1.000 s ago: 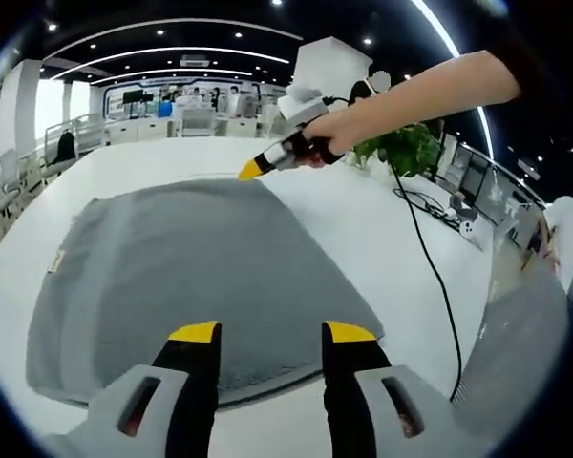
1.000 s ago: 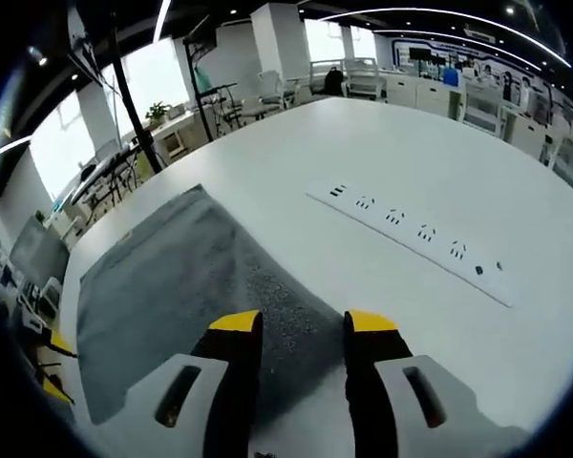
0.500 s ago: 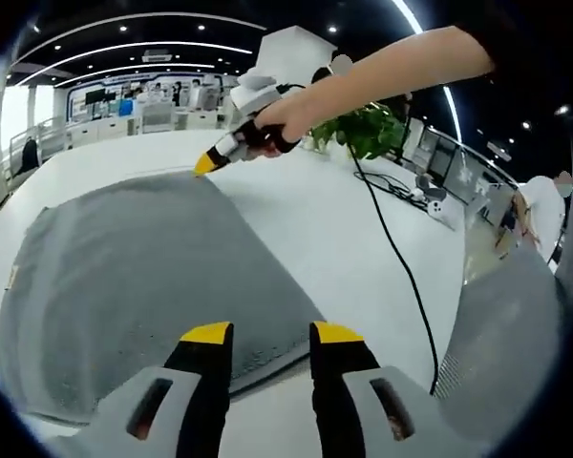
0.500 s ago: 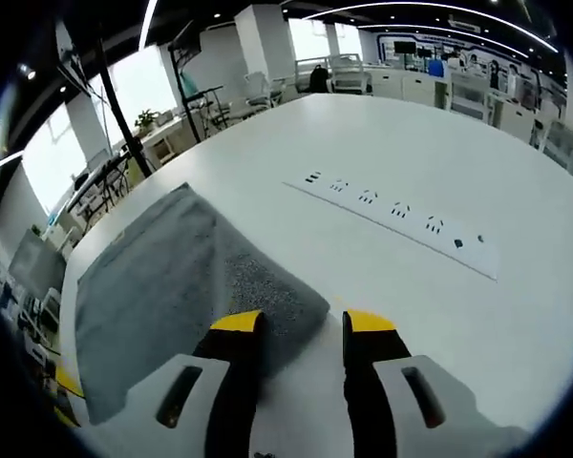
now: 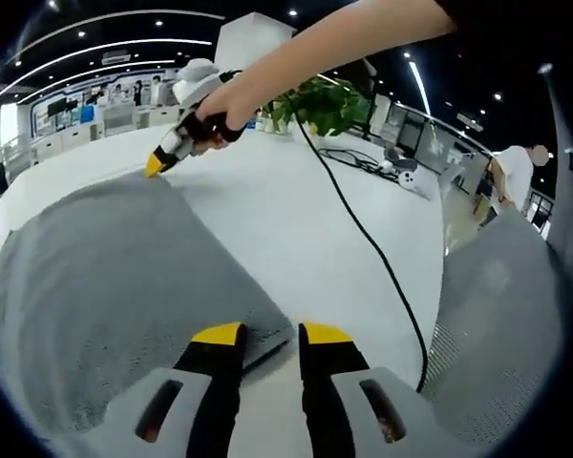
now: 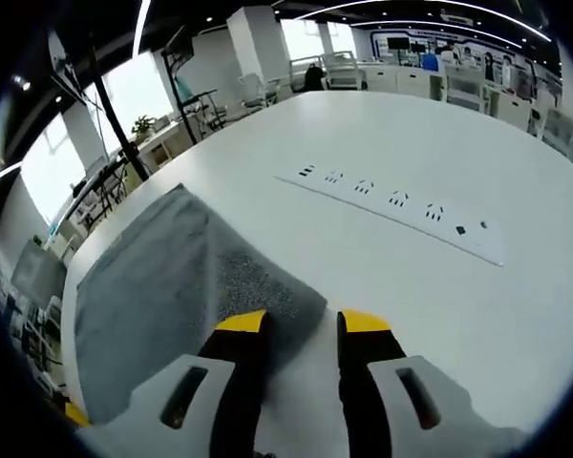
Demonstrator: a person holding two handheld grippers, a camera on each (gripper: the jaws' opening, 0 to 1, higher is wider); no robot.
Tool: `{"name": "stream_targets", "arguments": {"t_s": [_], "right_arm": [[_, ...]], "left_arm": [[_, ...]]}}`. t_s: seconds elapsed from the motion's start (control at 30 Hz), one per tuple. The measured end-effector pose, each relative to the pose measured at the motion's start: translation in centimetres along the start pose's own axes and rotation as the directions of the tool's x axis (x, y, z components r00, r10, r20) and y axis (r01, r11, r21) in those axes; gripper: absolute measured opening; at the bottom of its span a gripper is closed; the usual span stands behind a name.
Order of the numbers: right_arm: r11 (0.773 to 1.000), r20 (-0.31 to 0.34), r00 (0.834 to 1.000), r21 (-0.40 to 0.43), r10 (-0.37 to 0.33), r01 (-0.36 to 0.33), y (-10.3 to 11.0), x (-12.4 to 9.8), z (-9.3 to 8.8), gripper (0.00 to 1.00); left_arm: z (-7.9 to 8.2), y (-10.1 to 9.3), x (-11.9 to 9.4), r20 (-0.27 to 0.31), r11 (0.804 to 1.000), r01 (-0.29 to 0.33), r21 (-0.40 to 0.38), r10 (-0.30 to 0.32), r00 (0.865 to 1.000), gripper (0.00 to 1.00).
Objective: Fold the towel on the table until its edges align and the towel forms a compact rectangular stack.
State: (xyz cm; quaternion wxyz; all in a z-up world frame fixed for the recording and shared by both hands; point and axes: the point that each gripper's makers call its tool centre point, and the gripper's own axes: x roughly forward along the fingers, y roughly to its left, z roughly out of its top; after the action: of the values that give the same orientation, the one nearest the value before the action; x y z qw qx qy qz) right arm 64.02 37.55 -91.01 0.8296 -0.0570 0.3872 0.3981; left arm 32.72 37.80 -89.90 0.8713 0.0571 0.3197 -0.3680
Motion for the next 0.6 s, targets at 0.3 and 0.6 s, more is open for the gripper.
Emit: {"name": "stream_targets", "arguments": {"t_s": [0.3,0.6], "right_arm": [[1.000,0.012,1.000,-0.024,-0.007,0.007,-0.5,0.5,-0.1,0.21],[0.986,0.031,0.999,-0.163,-0.021,0.025,-0.5,0.8,-0.4,0.16]], "left_arm": [[-0.7,-0.9,0.6,-0.034,0.997,0.020,0.076,-0.018,0.999,0.20],[-1.3,-1.1,1.2,-0.073,0.984,0.028,0.179,-0.015,0.997,0.19]]}}
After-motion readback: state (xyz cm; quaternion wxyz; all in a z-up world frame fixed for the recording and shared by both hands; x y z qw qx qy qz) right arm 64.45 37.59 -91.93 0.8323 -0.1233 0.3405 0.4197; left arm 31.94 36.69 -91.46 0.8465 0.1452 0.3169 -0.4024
